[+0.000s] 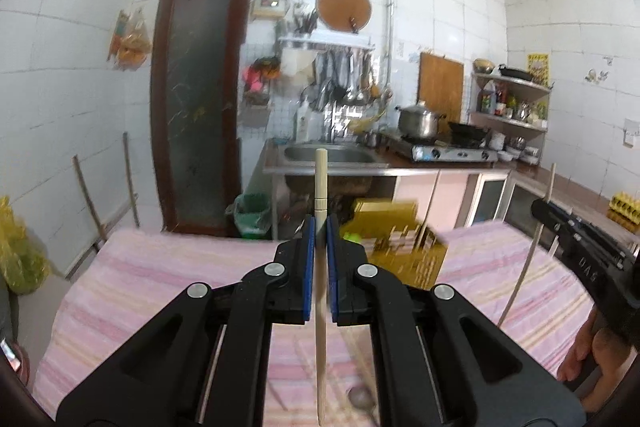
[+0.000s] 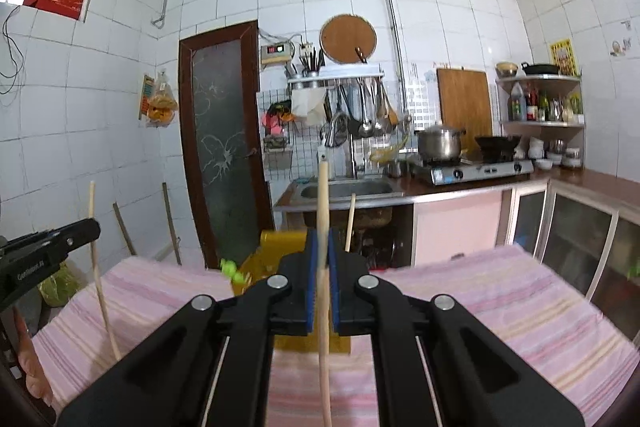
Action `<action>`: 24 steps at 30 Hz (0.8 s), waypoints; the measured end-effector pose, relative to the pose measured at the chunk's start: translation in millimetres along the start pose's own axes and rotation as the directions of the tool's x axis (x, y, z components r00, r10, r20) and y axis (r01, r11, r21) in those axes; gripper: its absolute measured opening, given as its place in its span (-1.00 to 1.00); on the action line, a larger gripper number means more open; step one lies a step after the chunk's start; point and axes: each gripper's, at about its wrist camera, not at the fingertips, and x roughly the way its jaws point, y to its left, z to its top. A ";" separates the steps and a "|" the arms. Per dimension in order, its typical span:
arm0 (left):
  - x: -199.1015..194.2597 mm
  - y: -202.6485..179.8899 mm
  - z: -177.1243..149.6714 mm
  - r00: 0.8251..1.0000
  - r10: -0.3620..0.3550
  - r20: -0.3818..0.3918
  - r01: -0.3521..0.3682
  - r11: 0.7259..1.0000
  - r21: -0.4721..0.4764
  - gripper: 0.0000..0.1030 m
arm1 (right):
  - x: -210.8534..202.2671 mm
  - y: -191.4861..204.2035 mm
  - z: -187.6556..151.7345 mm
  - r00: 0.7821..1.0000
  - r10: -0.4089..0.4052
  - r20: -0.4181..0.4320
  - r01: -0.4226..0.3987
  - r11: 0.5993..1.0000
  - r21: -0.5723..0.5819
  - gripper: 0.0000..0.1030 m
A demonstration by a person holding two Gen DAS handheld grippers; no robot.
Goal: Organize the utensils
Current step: 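Lift both chopsticks and lower them into the yellow holder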
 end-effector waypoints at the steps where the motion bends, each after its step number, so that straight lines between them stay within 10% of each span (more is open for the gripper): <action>1: 6.1 -6.2 11.9 1.000 -0.009 0.013 0.009 1.000 0.006 -0.91 | 3.9 -0.4 8.3 1.000 -0.001 0.006 0.001 1.000 -0.003 -0.89; 13: 92.6 -59.8 101.9 0.986 -0.071 0.152 0.065 0.997 0.043 -0.91 | 92.8 -3.0 87.3 0.996 0.007 0.092 -0.007 1.000 -0.008 -0.89; 24: 208.1 -43.4 44.8 0.998 -0.018 0.059 0.018 1.000 -0.009 -0.91 | 177.5 -16.9 41.1 1.000 0.010 0.016 -0.010 0.999 0.033 -0.89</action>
